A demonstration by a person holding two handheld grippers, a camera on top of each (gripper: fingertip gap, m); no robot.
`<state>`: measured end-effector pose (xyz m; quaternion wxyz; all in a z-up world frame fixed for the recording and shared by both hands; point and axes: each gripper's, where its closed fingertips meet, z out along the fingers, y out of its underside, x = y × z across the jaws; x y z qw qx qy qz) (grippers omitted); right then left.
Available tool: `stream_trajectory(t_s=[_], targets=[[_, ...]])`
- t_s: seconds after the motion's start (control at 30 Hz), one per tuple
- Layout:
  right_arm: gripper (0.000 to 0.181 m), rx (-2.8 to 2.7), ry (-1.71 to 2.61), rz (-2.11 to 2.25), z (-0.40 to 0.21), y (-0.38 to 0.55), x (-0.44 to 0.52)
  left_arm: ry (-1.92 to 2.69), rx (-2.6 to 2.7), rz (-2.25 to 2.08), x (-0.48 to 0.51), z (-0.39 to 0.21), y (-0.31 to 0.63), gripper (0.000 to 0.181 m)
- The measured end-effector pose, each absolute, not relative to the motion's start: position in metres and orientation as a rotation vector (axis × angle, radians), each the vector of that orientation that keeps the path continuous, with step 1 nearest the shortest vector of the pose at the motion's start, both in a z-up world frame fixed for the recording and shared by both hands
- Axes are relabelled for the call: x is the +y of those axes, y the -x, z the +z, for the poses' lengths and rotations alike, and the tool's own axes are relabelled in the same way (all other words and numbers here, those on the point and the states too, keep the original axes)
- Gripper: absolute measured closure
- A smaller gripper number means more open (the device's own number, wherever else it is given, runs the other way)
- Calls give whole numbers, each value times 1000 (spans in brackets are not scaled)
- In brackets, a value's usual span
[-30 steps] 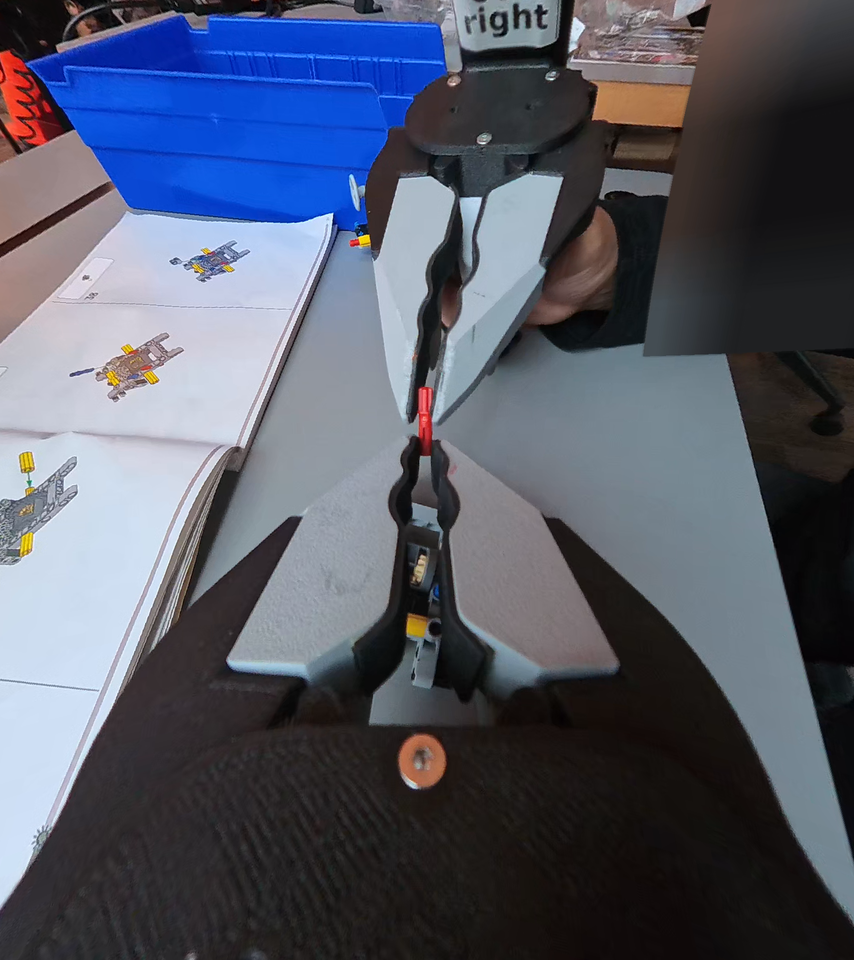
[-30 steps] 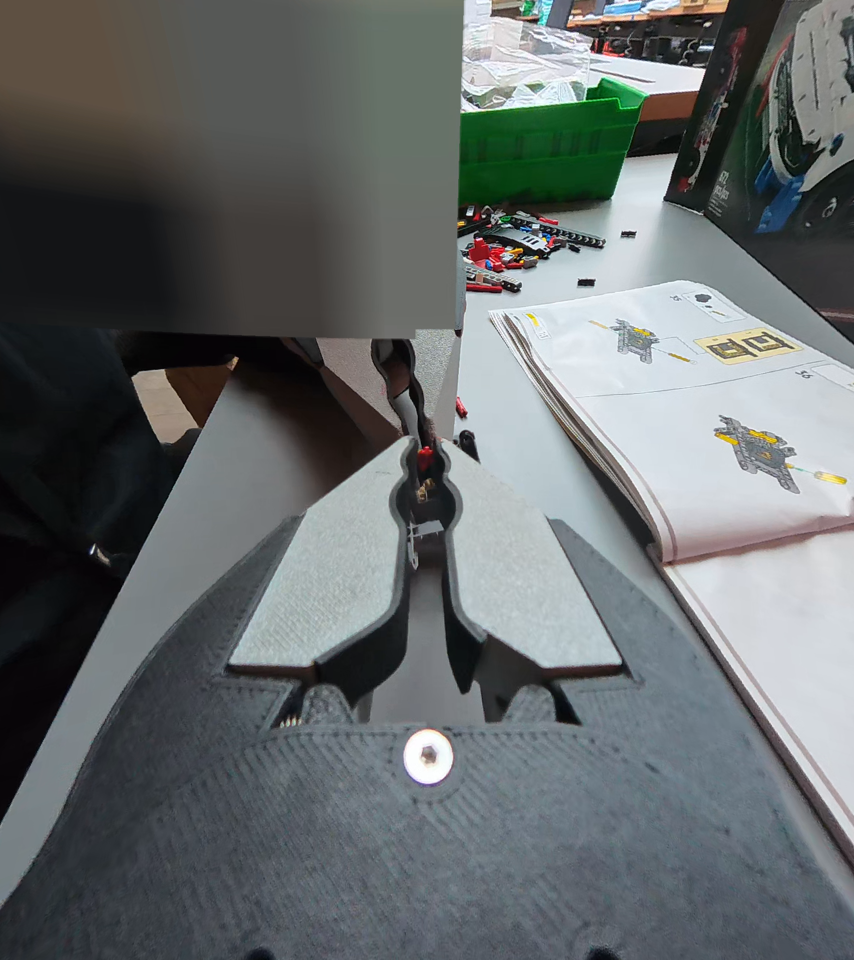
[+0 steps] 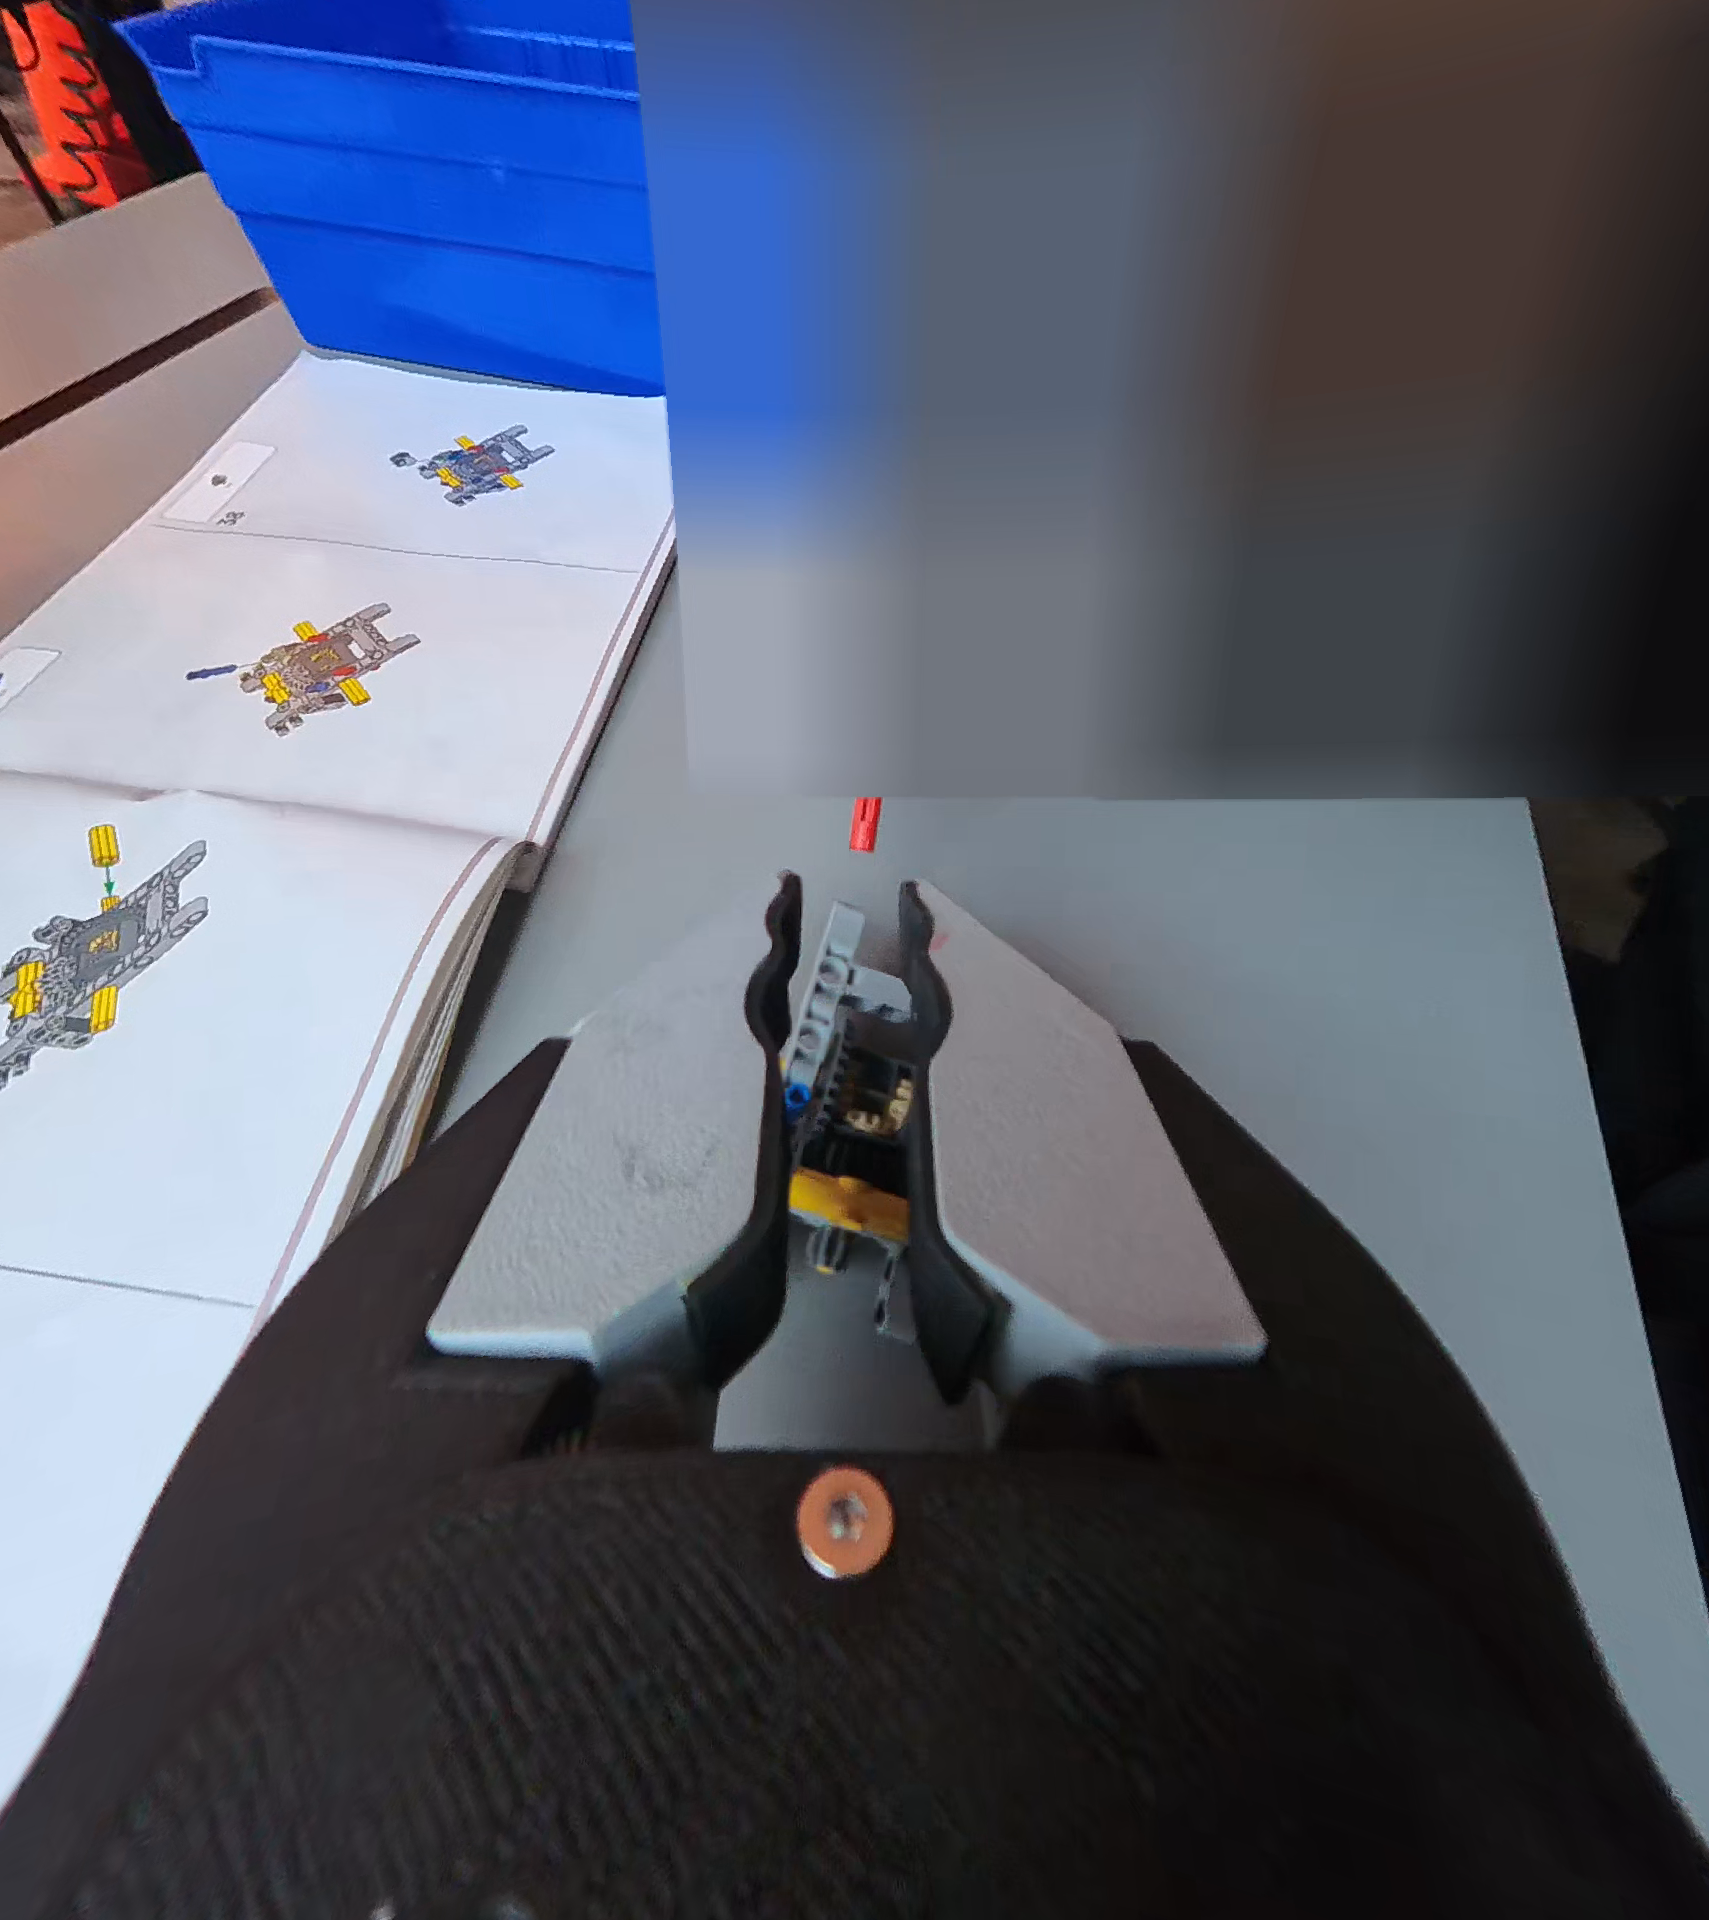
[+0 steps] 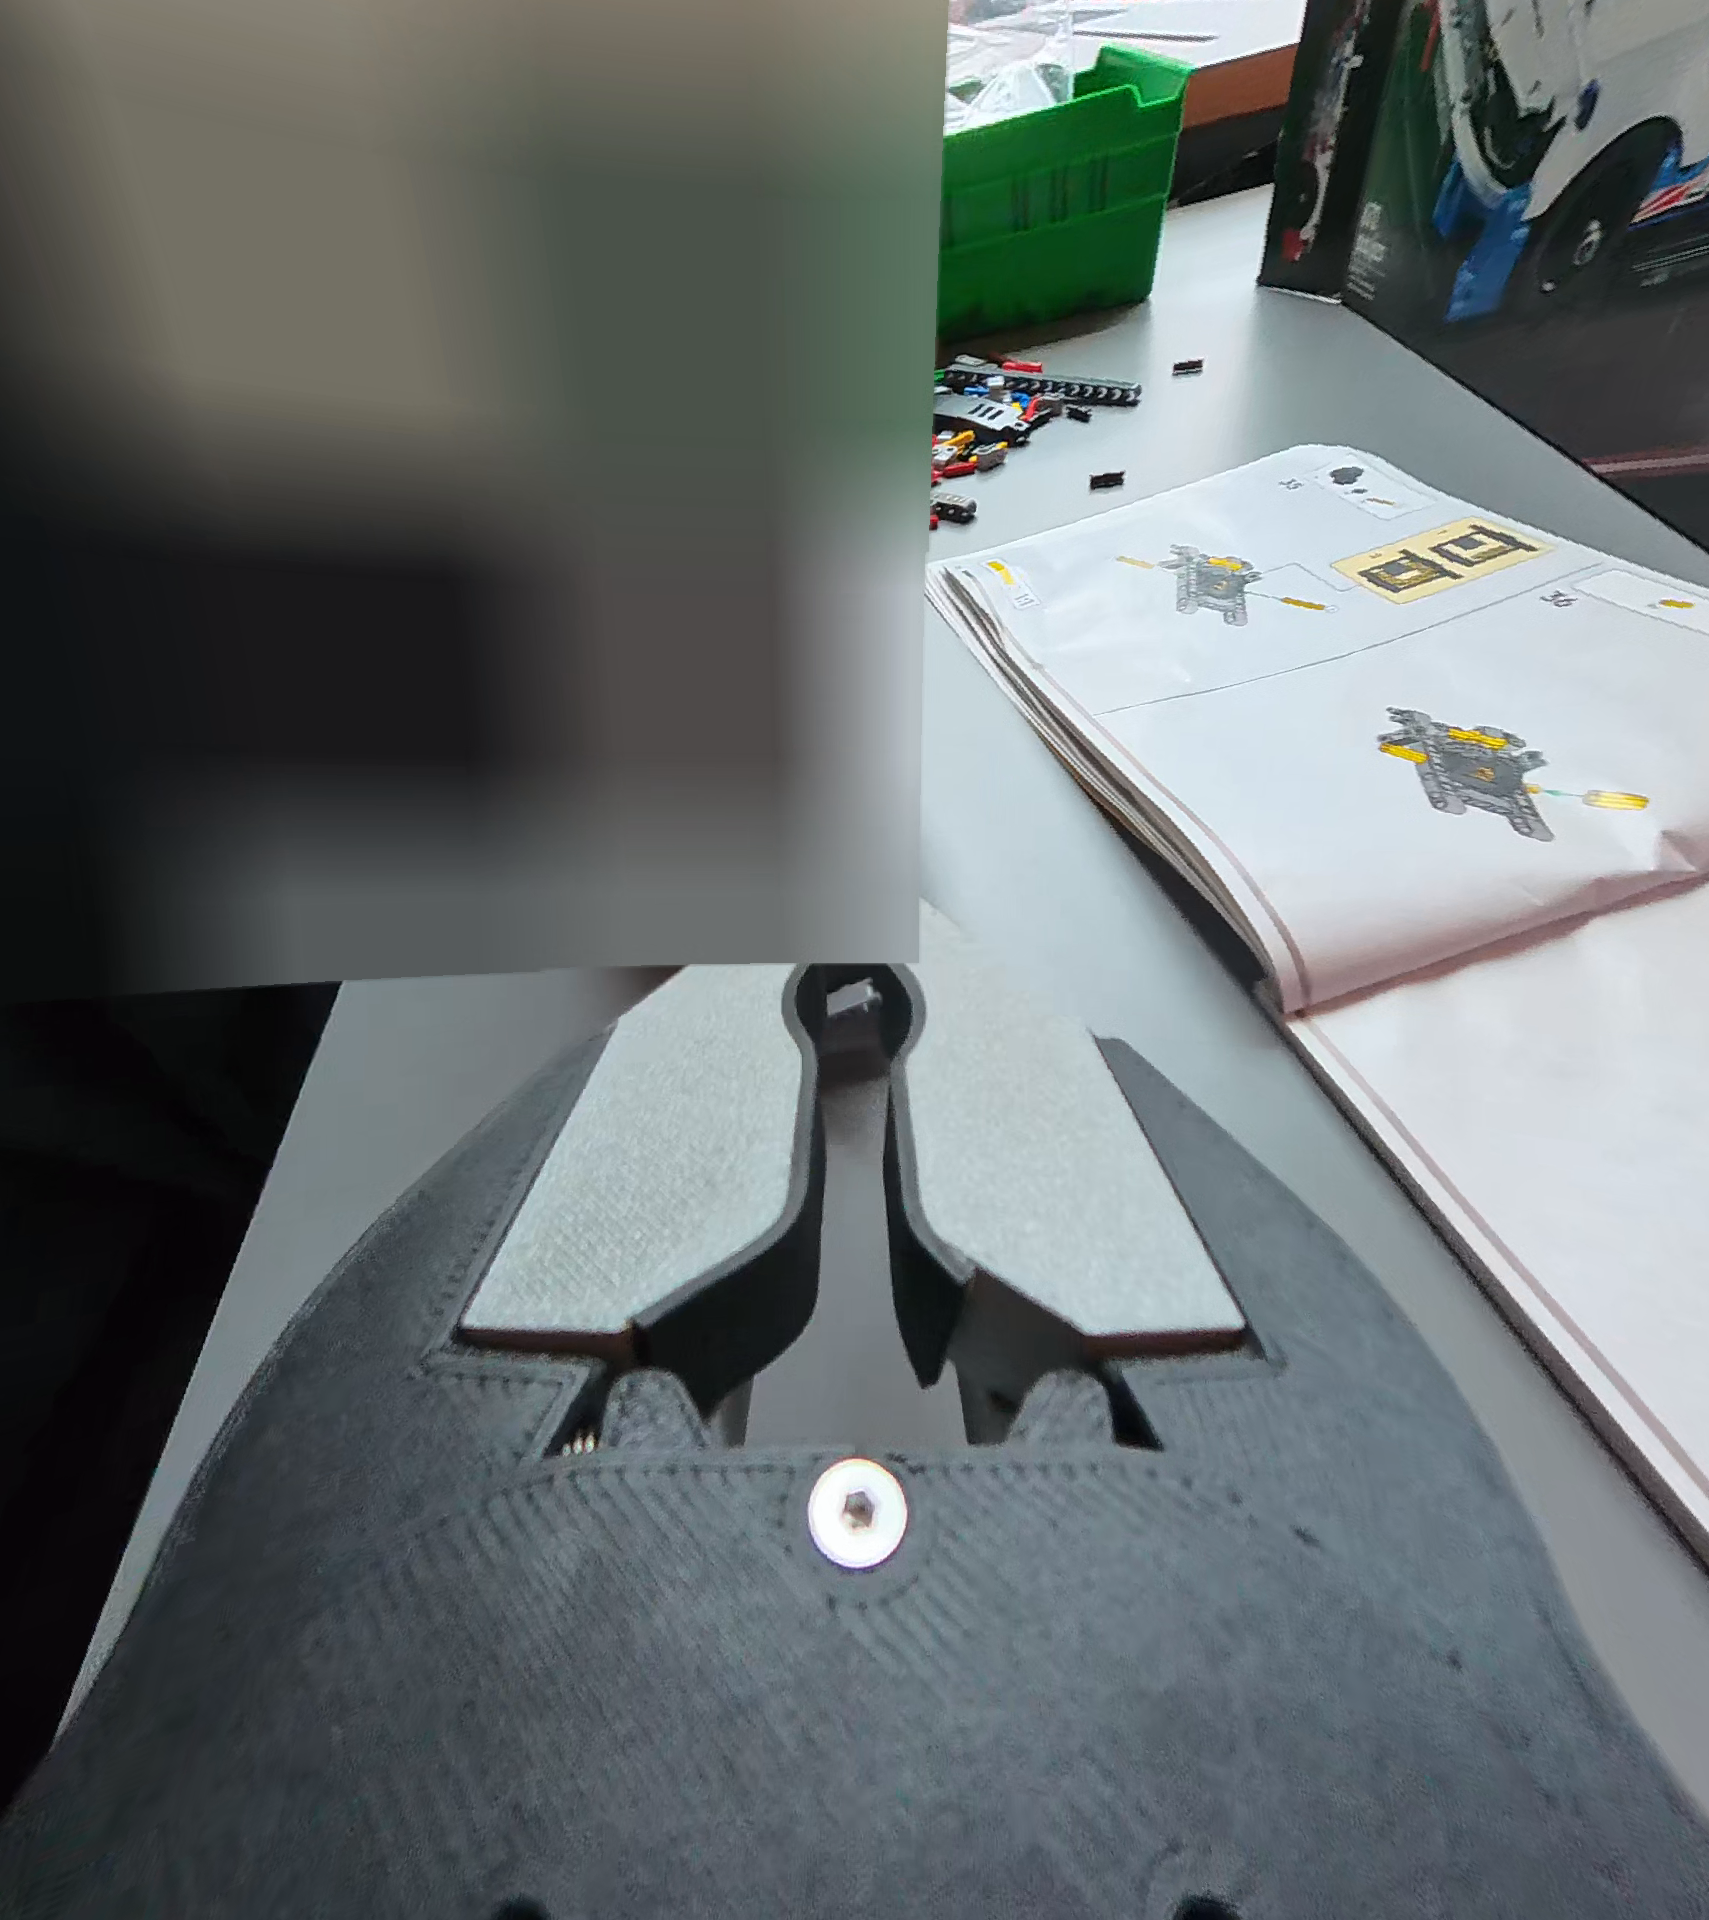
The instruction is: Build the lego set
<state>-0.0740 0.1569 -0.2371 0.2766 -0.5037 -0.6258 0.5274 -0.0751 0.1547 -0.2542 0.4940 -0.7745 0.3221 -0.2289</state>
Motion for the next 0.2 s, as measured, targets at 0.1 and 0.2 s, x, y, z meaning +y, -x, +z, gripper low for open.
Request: stream_trajectory(t_s=[0.1,0.2], targets=[[180,-1664,1388,1397,-238,72,162,1878,775,-525,157,-254,83,165],[180,-1634,1417,1356,-239,66,171,1875,781,-495,156,-255,92,165]])
